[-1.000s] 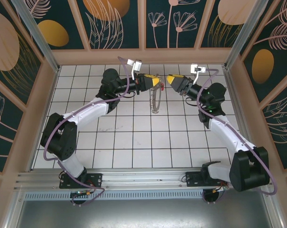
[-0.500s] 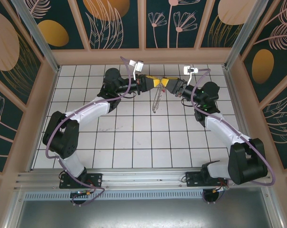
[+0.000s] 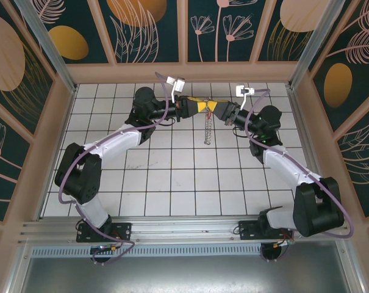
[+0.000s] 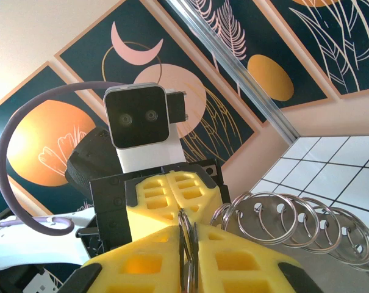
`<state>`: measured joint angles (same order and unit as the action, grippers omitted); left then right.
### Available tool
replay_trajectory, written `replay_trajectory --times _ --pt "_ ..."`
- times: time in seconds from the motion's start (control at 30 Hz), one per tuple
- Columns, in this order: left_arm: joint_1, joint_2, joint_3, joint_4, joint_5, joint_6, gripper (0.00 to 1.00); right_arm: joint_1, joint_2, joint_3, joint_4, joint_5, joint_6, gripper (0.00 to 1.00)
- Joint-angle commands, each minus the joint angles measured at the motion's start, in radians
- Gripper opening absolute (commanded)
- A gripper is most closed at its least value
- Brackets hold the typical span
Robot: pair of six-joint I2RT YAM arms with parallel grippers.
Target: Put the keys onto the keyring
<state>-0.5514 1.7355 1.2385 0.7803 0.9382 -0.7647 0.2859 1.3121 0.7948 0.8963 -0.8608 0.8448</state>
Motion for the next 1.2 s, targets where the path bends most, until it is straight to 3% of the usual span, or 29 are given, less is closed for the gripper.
replay_trajectory --times 0.0,0.1,0.23,0.43,0.6,0.7,0.9,1.03,1.17 --pt "-0.002 0.004 0.038 0.013 -0.005 0.004 0.00 0.014 0.007 -0.006 0.085 -0.034 0.001 0.14" --pt "-0.002 0.006 0.041 0.013 -0.006 0.004 0.00 0.013 0.013 -0.006 0.097 -0.038 0.009 0.17" --pt "-0.002 0.010 0.044 0.010 -0.006 0.004 0.00 0.014 0.022 -0.005 0.114 -0.050 0.019 0.02" --pt "0.000 0.004 0.047 -0.014 -0.016 0.028 0.00 -0.005 0.020 -0.008 0.064 -0.035 -0.029 0.00" --pt "0.032 -0.064 0.068 -0.194 -0.066 0.191 0.29 -0.069 0.022 0.008 -0.017 -0.066 -0.098 0.00" --pt "0.064 -0.075 0.116 -0.324 -0.060 0.295 0.38 -0.095 0.040 0.063 -0.154 -0.105 -0.208 0.00" --pt "0.077 0.008 0.292 -0.667 0.012 0.524 0.43 -0.101 0.109 0.206 -0.419 -0.214 -0.460 0.00" --pt "0.079 0.065 0.366 -0.780 0.048 0.595 0.42 -0.101 0.180 0.317 -0.582 -0.294 -0.600 0.00" --pt "0.082 0.093 0.401 -0.825 0.057 0.638 0.41 -0.103 0.247 0.387 -0.631 -0.344 -0.630 0.00"
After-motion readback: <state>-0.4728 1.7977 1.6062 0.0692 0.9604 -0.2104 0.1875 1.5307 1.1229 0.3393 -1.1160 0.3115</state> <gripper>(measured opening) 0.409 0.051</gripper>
